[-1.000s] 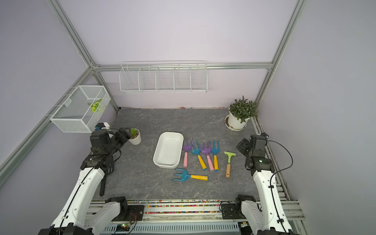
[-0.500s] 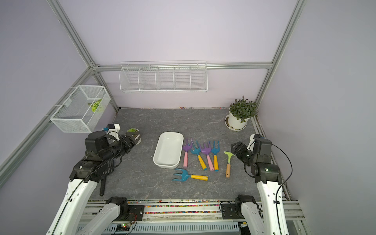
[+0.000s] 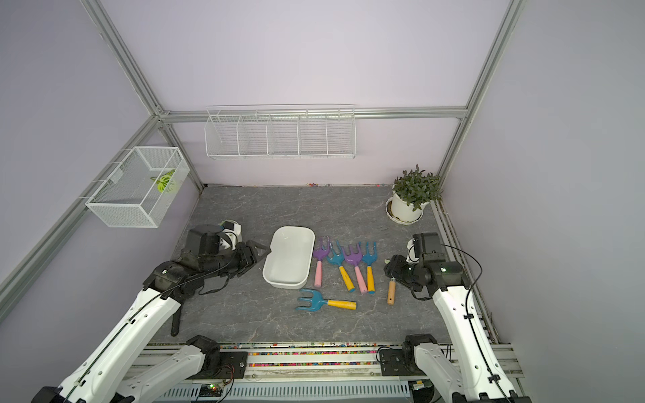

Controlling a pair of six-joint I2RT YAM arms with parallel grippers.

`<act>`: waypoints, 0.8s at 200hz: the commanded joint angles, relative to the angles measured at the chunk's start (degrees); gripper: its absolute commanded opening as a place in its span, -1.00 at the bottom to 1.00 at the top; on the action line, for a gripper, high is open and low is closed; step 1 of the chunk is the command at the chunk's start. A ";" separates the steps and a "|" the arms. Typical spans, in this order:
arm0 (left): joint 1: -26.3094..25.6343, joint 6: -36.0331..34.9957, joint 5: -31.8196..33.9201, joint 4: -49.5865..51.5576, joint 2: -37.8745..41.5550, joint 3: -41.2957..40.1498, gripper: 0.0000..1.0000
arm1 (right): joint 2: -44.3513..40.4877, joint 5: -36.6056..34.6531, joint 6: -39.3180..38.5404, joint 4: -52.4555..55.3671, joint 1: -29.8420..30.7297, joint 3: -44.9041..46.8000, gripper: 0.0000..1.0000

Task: Put the rake into the storage box
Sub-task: Pick up the rake at the center of the board.

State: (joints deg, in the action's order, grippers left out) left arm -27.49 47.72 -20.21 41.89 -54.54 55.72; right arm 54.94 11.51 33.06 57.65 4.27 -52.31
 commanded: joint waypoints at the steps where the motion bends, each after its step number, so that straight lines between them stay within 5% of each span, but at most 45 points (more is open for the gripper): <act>1: -2.36 -0.87 3.33 0.42 -2.05 1.55 0.28 | 3.06 -3.28 -2.04 1.22 1.34 2.00 0.23; 73: -5.06 -5.74 -1.04 -1.33 -14.09 7.23 0.29 | 10.68 -6.60 4.82 -4.55 7.01 2.79 0.19; 160: -5.11 -2.24 3.62 -1.77 -14.91 3.17 0.30 | 22.60 -10.10 6.45 -12.11 21.51 -0.11 0.15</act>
State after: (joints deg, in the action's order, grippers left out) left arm -32.32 45.39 -18.79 39.33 -69.89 60.12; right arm 74.32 3.42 38.65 49.15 22.65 -50.59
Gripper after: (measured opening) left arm 0.651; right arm 0.578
